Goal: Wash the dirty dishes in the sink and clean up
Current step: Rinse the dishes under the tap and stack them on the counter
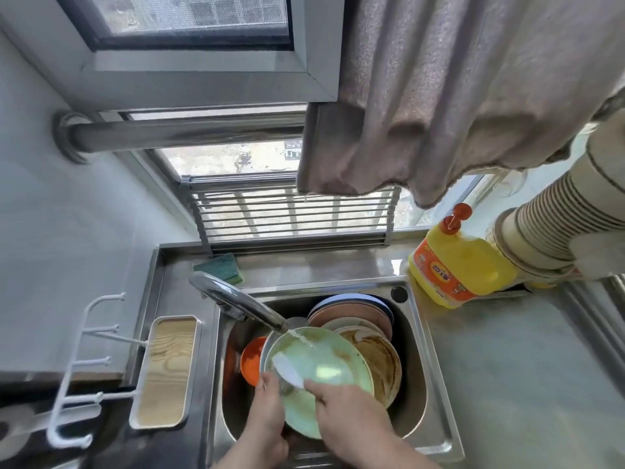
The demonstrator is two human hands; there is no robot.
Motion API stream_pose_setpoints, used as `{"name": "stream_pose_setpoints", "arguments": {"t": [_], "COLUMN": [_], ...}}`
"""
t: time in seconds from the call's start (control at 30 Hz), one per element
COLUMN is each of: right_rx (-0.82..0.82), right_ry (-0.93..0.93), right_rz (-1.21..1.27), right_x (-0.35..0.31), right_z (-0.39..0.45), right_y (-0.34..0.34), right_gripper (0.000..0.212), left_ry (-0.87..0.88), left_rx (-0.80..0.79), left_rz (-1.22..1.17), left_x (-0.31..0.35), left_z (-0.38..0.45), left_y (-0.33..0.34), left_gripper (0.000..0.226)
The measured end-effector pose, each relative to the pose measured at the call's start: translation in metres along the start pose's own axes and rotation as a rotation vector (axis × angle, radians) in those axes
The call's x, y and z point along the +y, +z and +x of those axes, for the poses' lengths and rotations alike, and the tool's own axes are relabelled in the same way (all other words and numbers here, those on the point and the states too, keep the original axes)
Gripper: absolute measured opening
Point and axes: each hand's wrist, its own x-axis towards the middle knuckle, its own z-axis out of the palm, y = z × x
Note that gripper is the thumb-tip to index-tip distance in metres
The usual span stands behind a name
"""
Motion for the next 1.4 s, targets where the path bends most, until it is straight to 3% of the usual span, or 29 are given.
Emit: {"name": "stream_pose_setpoints", "arguments": {"t": [0.1, 0.23, 0.37, 0.47, 0.53, 0.6, 0.73, 0.9, 1.0, 1.13, 1.23, 1.4], "right_rx": [0.130, 0.038, -0.010, -0.009, 0.098, 0.158, 0.094, 0.034, 0.128, 0.130, 0.067, 0.059], "right_ry": [0.057, 0.206, 0.119, 0.056, 0.052, 0.108, 0.195, 0.035, -0.005, 0.131, 0.149, -0.064], "right_rz": [-0.110, -0.093, 0.068, 0.124, 0.088, 0.005, 0.019, 0.181, 0.177, 0.014, 0.093, 0.183], "right_x": [0.012, 0.065, 0.047, 0.006, -0.002, 0.013, 0.053, 0.011, -0.011, 0.041, 0.065, 0.015], "right_z": [0.037, 0.008, -0.036, -0.022, 0.007, 0.029, -0.004, -0.032, 0.007, 0.023, -0.018, -0.012], "right_y": [-0.018, -0.025, -0.002, 0.007, -0.001, -0.013, -0.002, 0.032, 0.014, -0.012, 0.006, 0.019], "right_gripper": [0.052, 0.058, 0.052, 0.051, 0.053, 0.055, 0.053, 0.043, 0.047, 0.052, 0.042, 0.040], "left_ry": [-0.092, -0.069, -0.058, 0.012, 0.021, 0.060, 0.193, 0.205, 0.176, 0.231, 0.308, 0.252], "left_rx": [-0.026, -0.001, 0.001, -0.055, -0.088, -0.095, -0.040, 0.007, -0.013, -0.032, -0.030, 0.014], "left_rz": [-0.029, 0.006, 0.064, 0.038, 0.032, 0.062, 0.117, 0.143, 0.075, 0.090, 0.062, 0.069], "left_x": [-0.003, 0.010, 0.003, -0.012, -0.013, -0.006, 0.016, 0.006, -0.011, -0.001, 0.013, -0.006], "left_z": [0.003, 0.019, 0.022, 0.016, 0.010, 0.006, 0.022, 0.019, 0.004, -0.003, 0.008, 0.005], "left_y": [0.000, -0.009, -0.006, 0.001, 0.005, 0.004, -0.019, -0.018, -0.010, -0.007, -0.009, 0.001], "left_gripper": [0.039, 0.039, 0.044, 0.043, 0.040, 0.039, 0.037, 0.037, 0.032, 0.032, 0.039, 0.032]}}
